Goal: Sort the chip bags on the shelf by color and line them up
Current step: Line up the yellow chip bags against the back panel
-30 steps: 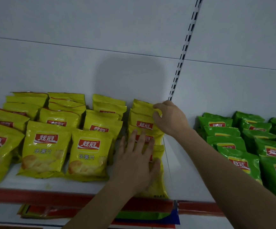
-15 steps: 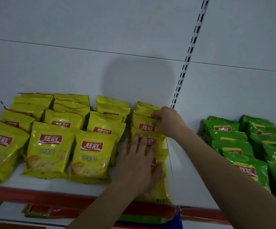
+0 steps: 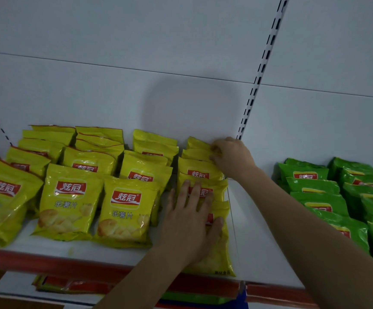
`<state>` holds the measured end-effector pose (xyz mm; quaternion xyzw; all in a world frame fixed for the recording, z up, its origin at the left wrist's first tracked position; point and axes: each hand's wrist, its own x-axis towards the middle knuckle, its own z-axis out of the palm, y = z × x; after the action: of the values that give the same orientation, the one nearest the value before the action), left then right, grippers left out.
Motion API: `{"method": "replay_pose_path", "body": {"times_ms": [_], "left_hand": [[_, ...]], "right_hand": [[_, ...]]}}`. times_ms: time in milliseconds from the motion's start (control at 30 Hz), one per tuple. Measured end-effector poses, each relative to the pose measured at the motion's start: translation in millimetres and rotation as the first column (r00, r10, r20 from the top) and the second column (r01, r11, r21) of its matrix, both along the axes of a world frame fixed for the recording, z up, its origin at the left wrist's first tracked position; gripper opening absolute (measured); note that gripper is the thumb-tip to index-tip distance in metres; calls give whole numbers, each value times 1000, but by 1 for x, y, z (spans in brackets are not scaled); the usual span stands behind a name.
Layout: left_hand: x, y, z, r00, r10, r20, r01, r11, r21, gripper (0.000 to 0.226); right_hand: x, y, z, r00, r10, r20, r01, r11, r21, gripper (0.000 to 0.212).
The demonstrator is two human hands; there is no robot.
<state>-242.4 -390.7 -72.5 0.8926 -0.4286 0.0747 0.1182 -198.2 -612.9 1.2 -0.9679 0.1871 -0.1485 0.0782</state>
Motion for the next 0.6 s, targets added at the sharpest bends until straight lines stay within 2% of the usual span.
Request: {"method": "replay_pose_path", "body": {"times_ms": [67, 167, 300, 367, 433, 467, 533, 600], "left_hand": [[0, -1, -1, 1000, 1, -2, -1, 1000, -2, 75], [1, -1, -1, 1000, 11, 3, -11, 1000, -10, 74], [2, -2, -2, 1000, 17, 5, -17, 1000, -1, 75], [2, -2, -3, 1000, 16, 14, -16, 1000, -8, 74], [1, -2, -3, 1000, 13, 16, -13, 1000, -11, 74], [1, -2, -2, 1000, 15, 20, -14, 1000, -16, 74], [1, -2, -2, 999, 21, 23, -21, 1000, -23, 74], [2, -2, -1, 999, 28, 17, -27, 999, -18, 75]], "right_hand": [[2, -4, 1, 999, 31, 17, -30, 999, -13, 25], [4, -4, -1, 996, 83, 32, -78, 988, -130, 25], [4, 1, -10, 991, 95, -96, -109, 982, -156, 30], [4, 0, -11, 999, 49, -2, -49, 990, -134, 34], [5, -1, -8, 986, -90, 142, 96, 995, -38, 41], [6, -1, -6, 972, -182, 146, 182, 983, 14, 44], [8, 1, -3, 947, -320, 38, 317, 945, 81, 53], [11, 0, -6, 935, -351, -42, 354, 922, 159, 60]]}}
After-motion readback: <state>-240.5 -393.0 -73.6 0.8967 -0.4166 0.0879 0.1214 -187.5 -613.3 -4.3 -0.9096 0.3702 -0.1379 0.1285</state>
